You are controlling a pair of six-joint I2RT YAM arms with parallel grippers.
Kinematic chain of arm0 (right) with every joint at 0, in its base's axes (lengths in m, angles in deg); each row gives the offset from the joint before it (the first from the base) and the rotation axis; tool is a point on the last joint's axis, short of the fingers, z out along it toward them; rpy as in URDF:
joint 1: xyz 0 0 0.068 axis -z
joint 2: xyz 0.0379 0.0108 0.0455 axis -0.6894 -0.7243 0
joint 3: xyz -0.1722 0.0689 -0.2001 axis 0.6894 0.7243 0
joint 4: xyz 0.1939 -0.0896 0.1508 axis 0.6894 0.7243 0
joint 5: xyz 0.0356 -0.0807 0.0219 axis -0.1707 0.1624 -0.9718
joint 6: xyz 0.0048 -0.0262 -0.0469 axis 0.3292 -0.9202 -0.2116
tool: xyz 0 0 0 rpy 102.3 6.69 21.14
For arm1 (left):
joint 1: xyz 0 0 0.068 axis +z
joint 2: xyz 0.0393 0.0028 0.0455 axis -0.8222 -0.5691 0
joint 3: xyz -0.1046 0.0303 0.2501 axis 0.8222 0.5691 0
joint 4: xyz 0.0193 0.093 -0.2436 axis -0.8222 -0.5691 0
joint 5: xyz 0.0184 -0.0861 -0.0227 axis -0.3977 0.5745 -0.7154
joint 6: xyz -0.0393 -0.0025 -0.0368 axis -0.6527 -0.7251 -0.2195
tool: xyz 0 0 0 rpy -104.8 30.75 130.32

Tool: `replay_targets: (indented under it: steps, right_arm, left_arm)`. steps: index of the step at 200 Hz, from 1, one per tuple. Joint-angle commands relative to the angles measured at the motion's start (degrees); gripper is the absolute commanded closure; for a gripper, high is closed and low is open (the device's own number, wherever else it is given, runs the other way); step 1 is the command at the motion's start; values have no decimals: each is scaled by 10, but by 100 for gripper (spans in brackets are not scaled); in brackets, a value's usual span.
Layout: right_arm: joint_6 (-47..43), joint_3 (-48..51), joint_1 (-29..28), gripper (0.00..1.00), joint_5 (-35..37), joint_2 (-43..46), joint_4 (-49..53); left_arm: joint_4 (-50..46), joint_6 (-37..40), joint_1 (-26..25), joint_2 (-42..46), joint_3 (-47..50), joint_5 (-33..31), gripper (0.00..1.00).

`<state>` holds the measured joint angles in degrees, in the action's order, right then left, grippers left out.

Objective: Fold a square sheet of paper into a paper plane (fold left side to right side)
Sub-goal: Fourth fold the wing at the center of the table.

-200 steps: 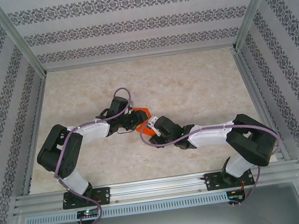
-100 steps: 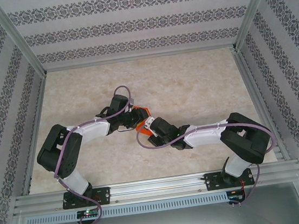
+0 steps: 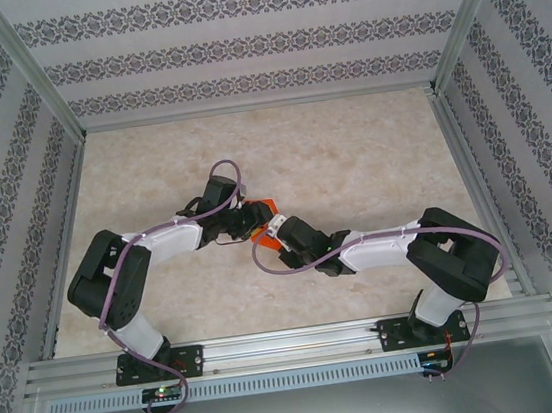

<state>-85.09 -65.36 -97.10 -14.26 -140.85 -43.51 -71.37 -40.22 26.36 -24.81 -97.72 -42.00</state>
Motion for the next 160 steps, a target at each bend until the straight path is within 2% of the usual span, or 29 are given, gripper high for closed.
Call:
replay_targets:
  steps: [1, 64, 116, 160]
  right_arm:
    - [3, -8, -3, 87, 12, -9, 2]
    - [14, 3, 11, 94, -15, -5, -4]
    - [25, 12, 27, 95, -44, -3, -14]
    - [47, 24, 52, 97, -100, 2, -31]
  left_arm:
    - [-20, 14, -8, 21, -9, -9, 53]
    - [-46, 28, 9, 60, 9, -24, 44]
    - [-74, 38, 50, 121, 42, -36, 34]
    - [-99, 37, 85, 180, 88, -62, 31]
